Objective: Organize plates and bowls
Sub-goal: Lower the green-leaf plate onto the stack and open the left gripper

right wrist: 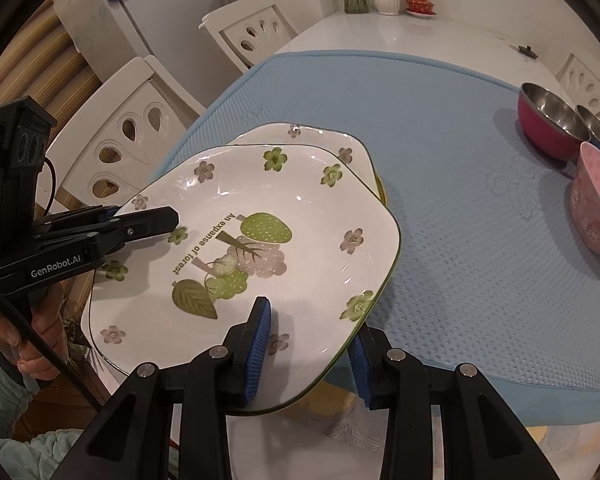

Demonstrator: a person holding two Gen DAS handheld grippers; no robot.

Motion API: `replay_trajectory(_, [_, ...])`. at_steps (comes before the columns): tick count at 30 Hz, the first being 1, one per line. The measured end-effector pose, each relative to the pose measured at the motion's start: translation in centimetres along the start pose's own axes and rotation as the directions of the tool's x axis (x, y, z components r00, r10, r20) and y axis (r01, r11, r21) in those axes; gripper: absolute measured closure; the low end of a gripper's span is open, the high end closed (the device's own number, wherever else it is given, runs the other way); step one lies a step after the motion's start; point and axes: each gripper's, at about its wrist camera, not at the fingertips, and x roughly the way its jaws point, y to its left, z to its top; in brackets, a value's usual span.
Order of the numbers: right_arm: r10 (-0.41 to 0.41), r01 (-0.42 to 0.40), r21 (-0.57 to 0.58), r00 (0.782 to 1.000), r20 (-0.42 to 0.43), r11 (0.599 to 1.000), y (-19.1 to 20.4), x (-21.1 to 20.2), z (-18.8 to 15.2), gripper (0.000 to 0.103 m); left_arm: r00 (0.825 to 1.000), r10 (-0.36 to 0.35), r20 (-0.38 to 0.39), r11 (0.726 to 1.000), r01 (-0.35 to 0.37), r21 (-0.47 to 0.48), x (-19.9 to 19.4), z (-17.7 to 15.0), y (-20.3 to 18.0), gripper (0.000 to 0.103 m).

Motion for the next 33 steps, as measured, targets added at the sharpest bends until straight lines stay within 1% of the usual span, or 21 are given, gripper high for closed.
replay_trajectory(8, [-0.013, 0.013, 0.024, 0.999, -0.033, 1.000, 0.2, 0.9, 0.5, 0.067, 1.000, -0.021, -0.018, 1.000, 0.021, -0.006, 1.1, 0.7, 1.1, 0.080])
replay_trajectory(12, [-0.024, 0.026, 0.035, 0.999, -0.038, 0.999, 0.2, 1.1, 0.8, 0.067, 0.998, -0.039, -0.057, 0.999, 0.040, 0.014, 1.9, 1.4, 1.3, 0.080])
replay_trajectory(15, [-0.025, 0.028, 0.060, 0.999, -0.047, 0.998, 0.0, 1.3, 1.0, 0.067, 0.996, -0.039, -0.079, 0.999, 0.041, 0.030, 2.4, 2.0, 1.3, 0.080])
replay_trajectory(17, [-0.024, 0.028, 0.084, 0.998, -0.051, 0.996, -0.1, 1.3, 0.9, 0.067, 0.994, -0.053, -0.100, 0.998, 0.056, 0.023, 2.8, 2.5, 1.6, 0.076])
replay_trajectory(19, [-0.024, 0.030, 0.097, 0.998, -0.055, 0.995, 0.1, 1.4, 1.0, 0.067, 0.990, -0.070, -0.119, 0.997, 0.073, 0.016, 3.1, 3.1, 1.7, 0.069])
replay_trajectory(22, [-0.025, 0.031, 0.104, 0.998, -0.061, 0.994, 0.3, 1.6, 1.0, 0.067, 0.987, -0.076, -0.141, 0.997, 0.078, 0.005, 3.5, 3.9, 2.1, 0.069])
replay_trajectory(25, [-0.046, 0.051, 0.086, 0.997, -0.068, 0.995, 0.6, 1.5, 1.1, 0.067, 0.982, -0.090, -0.164, 0.996, 0.089, -0.009, 3.4, 4.3, 2.5, 0.069])
replay_trajectory(30, [-0.035, 0.040, 0.065, 0.996, -0.077, 0.997, 1.0, 1.3, 1.0, 0.067, 0.988, -0.066, -0.142, 0.998, 0.066, -0.003, 2.7, 4.7, 2.8, 0.067])
replay_trajectory(33, [-0.045, 0.046, 0.010, 0.996, -0.081, 0.999, 2.4, 1.3, 0.9, 0.067, 0.988, -0.064, -0.141, 0.998, 0.067, 0.016, 3.0, 5.5, 2.8, 0.064])
